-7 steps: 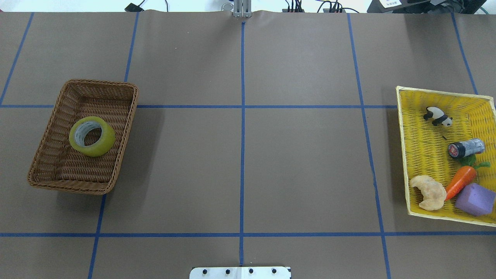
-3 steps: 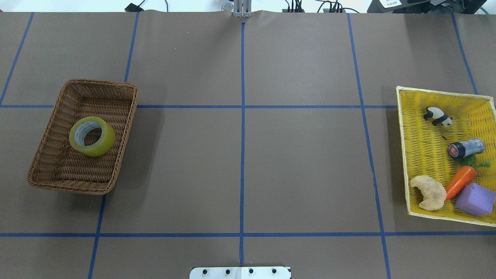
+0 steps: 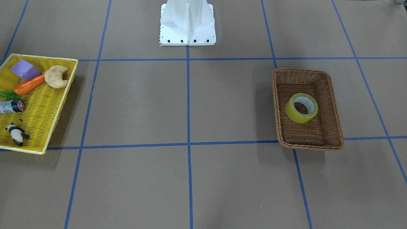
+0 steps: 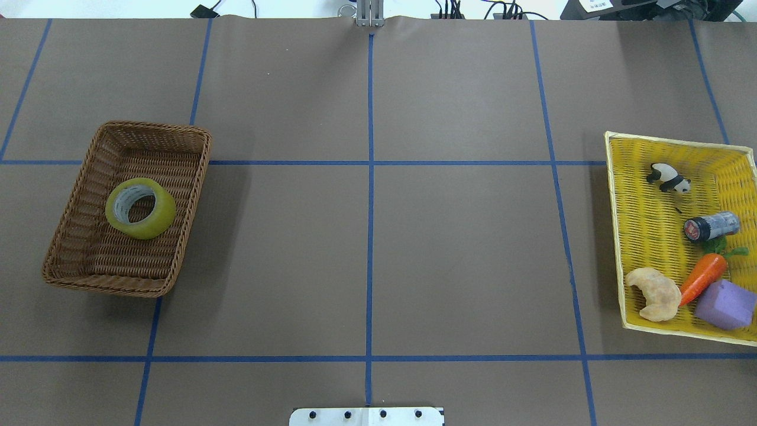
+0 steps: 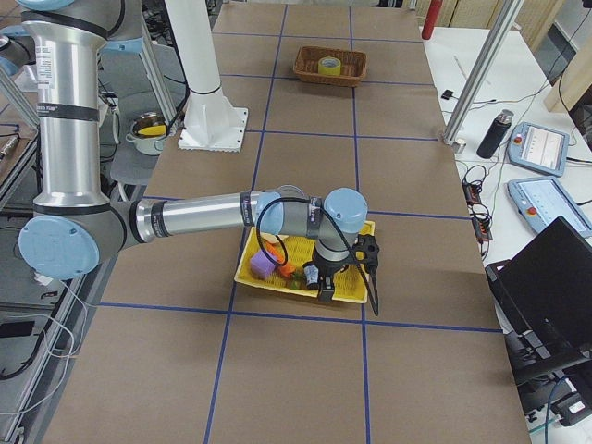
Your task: Move tape to another basket
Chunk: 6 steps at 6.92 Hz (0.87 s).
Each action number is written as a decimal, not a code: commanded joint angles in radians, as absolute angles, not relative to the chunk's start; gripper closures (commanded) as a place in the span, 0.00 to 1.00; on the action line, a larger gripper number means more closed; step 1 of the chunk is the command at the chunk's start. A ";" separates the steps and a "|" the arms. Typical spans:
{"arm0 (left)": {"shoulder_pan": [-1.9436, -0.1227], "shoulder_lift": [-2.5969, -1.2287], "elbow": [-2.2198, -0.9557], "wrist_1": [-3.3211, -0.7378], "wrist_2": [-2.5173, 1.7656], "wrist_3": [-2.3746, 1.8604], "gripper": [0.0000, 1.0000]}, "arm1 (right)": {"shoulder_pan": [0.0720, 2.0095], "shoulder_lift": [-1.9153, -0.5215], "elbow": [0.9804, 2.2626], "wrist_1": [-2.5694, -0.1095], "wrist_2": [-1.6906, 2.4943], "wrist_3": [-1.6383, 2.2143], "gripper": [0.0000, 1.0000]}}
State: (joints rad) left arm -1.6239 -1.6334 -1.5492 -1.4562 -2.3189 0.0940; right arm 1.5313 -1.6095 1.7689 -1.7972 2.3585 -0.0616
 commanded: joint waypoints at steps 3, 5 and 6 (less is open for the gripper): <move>-1.606 -1.637 -1.554 -1.457 -2.318 0.094 0.02 | 1.537 -1.614 1.769 -1.798 2.359 -0.061 0.00; -1.606 -1.638 -1.552 -1.456 -2.315 0.094 0.02 | 1.540 -1.614 1.770 -1.798 2.359 -0.061 0.00; -1.606 -1.640 -1.552 -1.456 -2.315 0.094 0.02 | 1.545 -1.614 1.772 -1.796 2.359 -0.061 0.00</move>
